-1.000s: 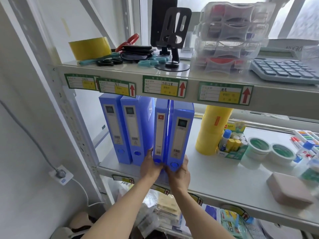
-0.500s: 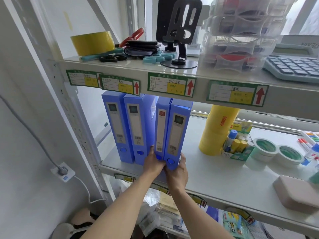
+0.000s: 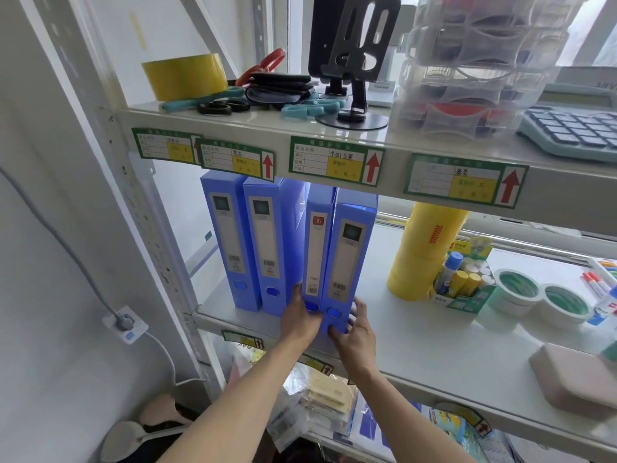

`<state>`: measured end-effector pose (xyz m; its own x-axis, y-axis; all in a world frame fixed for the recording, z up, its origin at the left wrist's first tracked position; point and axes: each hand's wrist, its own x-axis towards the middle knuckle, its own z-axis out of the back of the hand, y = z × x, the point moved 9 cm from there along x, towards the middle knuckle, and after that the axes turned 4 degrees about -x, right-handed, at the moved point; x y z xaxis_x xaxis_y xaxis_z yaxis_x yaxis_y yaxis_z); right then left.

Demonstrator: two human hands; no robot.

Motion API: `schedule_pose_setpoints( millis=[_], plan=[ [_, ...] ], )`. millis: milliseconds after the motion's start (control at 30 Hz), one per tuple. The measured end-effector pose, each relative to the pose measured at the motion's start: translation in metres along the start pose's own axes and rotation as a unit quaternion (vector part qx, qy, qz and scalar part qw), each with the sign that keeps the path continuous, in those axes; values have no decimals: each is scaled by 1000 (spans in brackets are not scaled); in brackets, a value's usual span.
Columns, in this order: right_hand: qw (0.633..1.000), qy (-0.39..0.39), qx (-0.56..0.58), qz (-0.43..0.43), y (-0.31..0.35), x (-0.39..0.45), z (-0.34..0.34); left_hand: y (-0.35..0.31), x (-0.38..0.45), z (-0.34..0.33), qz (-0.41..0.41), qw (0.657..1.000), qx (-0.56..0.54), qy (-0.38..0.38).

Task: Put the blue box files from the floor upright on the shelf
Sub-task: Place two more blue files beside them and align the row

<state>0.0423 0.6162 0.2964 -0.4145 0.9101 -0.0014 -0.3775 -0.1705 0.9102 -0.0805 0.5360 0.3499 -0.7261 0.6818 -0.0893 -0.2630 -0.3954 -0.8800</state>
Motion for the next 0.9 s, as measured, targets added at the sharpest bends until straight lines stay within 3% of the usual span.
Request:
schedule_pose_setpoints(
  millis=[267,367,467,533,700,900],
  plan=[
    [1000,-8,-6,13,0,-3,-1,21,-11,7,-7,999,44,-25],
    [1000,-16,-10,4,0,-7,-2,26,-37,60,-25,979,60,-195],
    [1000,-28,-11,2,5,-8,-1,43,-33,121,-4,946,-34,-323],
    [1000,-23,-9,4,9,-5,-1,56,-5,143,11,953,-105,-283],
    [1000,-3,-13,2,16,6,0,56,53,143,-30,989,-147,-5],
    [998,47,-36,2,18,18,-5,56,68,118,-23,973,-185,135]
  ],
)
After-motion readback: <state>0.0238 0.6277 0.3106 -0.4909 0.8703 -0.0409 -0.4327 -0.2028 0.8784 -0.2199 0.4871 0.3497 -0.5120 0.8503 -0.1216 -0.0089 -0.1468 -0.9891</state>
